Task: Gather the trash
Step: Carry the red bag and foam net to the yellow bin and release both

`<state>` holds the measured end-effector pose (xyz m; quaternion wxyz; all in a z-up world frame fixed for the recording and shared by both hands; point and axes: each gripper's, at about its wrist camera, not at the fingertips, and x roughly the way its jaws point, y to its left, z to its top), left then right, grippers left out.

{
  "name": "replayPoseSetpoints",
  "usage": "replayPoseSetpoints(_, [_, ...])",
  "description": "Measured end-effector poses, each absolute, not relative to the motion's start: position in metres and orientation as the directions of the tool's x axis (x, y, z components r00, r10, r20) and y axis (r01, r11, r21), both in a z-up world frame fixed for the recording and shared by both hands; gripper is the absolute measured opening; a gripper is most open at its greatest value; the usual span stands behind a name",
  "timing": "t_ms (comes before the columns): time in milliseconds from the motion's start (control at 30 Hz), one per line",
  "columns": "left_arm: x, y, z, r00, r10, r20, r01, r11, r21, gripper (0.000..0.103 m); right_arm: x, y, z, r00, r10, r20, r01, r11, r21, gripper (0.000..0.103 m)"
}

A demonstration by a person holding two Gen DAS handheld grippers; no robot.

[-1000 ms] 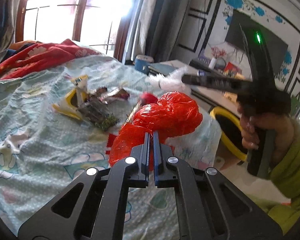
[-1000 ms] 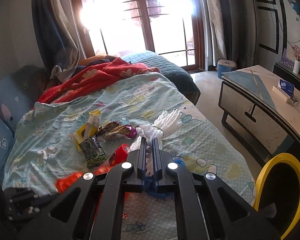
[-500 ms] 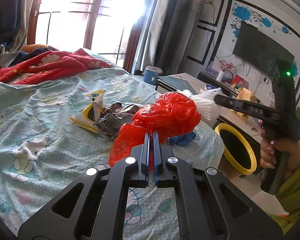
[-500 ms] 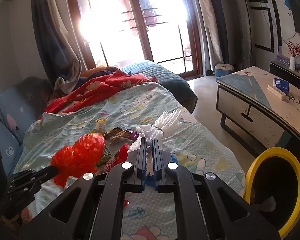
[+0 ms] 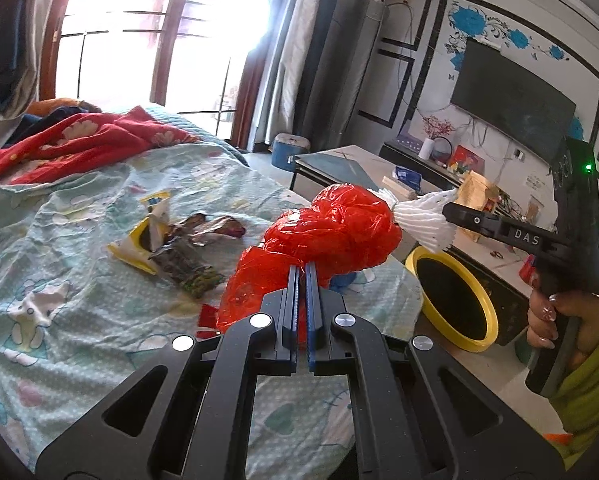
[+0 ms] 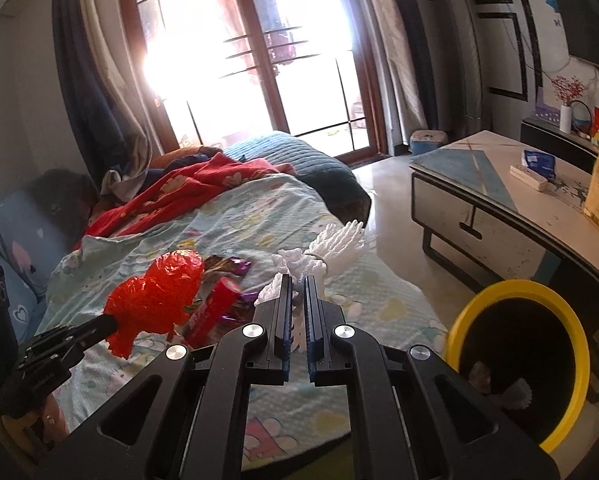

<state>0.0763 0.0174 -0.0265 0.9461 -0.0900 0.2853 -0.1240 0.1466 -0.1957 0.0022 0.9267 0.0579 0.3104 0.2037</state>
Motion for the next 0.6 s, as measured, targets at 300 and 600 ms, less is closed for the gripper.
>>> replayPoseSetpoints(300, [0.084,-0.013,-0.025,0.788,-0.325,-0.522,0.246,0.945,-0.217,0.0,0.135,-0.234,0.001,0.747,0.369,-0.553,-0.28,0.929,0.241,0.006])
replayPoseSetpoints(600, [0.098,-0.053,-0.025,0.758,-0.363,-0.542,0.313,0.931,-0.186,0.0,0.125,-0.275,0.002,0.775,0.318,-0.547,-0.203,0.944,0.261,0.006])
